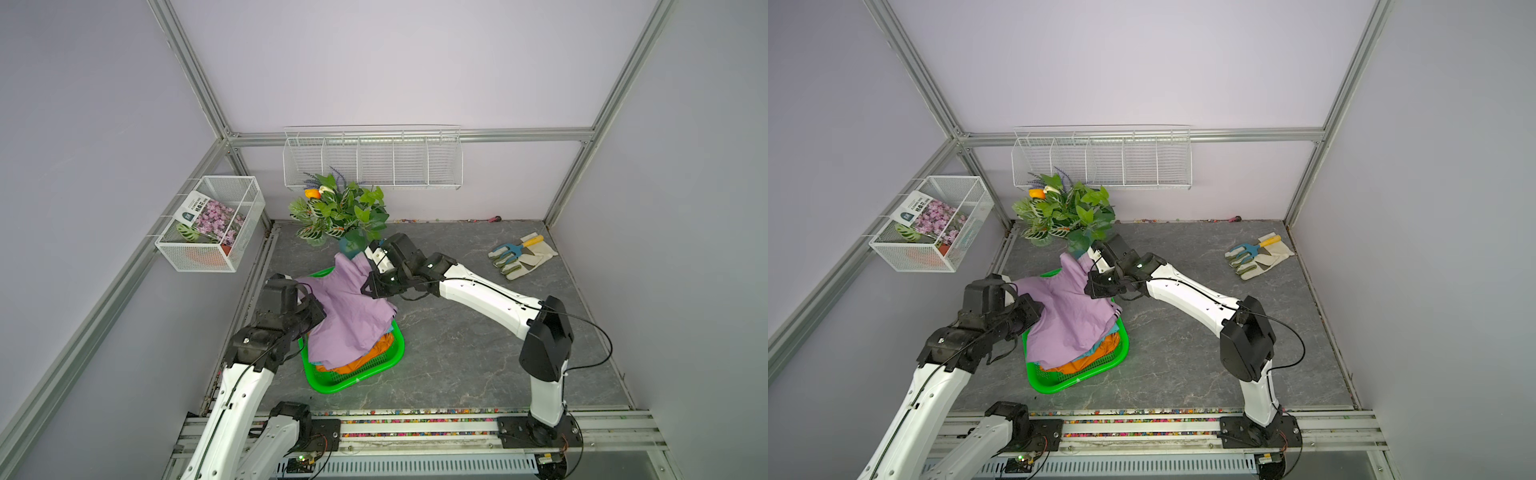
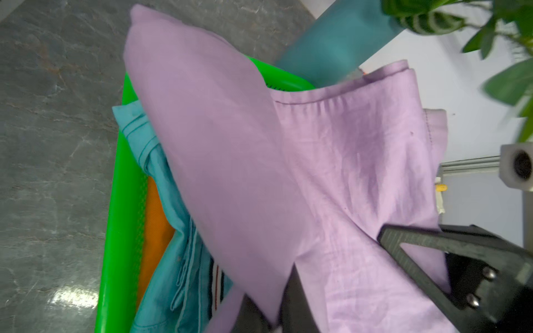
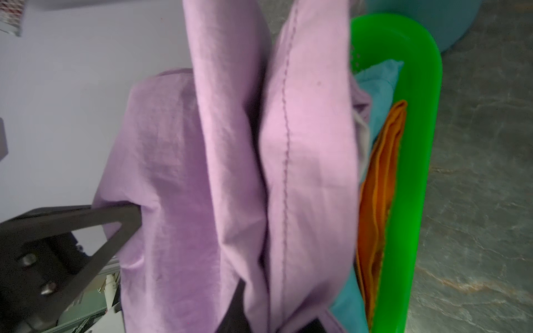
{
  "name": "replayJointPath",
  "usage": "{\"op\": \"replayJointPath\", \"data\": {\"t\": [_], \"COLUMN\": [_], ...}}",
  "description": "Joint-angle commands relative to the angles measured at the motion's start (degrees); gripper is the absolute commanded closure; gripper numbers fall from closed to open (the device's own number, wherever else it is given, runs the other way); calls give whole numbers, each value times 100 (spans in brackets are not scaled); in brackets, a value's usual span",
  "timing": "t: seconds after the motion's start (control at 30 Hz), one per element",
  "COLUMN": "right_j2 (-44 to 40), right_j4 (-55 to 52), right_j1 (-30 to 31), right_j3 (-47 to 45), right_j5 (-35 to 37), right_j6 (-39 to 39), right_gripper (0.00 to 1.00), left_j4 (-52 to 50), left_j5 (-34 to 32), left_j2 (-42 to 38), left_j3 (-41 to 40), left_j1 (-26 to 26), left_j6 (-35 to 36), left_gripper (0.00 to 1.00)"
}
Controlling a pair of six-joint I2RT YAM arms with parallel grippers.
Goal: Put the folded long pants in the basket
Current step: Place the long pant in the basket.
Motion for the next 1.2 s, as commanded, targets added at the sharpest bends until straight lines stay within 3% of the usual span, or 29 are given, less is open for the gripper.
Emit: {"op": "replayJointPath", "data": {"t": [0.0,0.33,0.43,0.53,0.57,0.67,0.7,0.87,1.0,1.07,1.17], "right_j2": [-53,230,292,308,303,180,99,-181,-358,-447,-460], "right_j4": [224,208,329,533,560,599,589,170,-282,-309,-205], "right_j1": [67,109,109,100,90,67,42,-118,-202,-275,-295], "right_j3": [-228,-613,-800,-935,-932,-920,-904,-656,-515,-540,-562], "right_j5": [-226,149,141,91,73,158,246,639,1199,1233,1090], "right_j6": [152,84,143,255,275,241,196,-148,-439,-459,-498], "right_gripper": [100,100,93,80,76,62,57,53,49,42,40], "left_j4": [296,643,603,574,564,531,525,516,791,817,743], "left_j5": [-328,28,-210,-428,-493,-660,-705,-860,-474,-401,-507], "left_j2": [-36,-84,-163,-298,-338,-293,-223,263,519,565,457], "left_j3": [14,-1075,-1370,-1410,-1353,-1016,-852,-46,364,459,391], "left_j1": [135,156,156,160,156,164,158,164,167,168,167], "left_j6": [228,-200,-334,-365,-344,-208,-138,183,362,446,461], "left_gripper": [100,100,100,100,95,54,46,41,42,41,42]}}
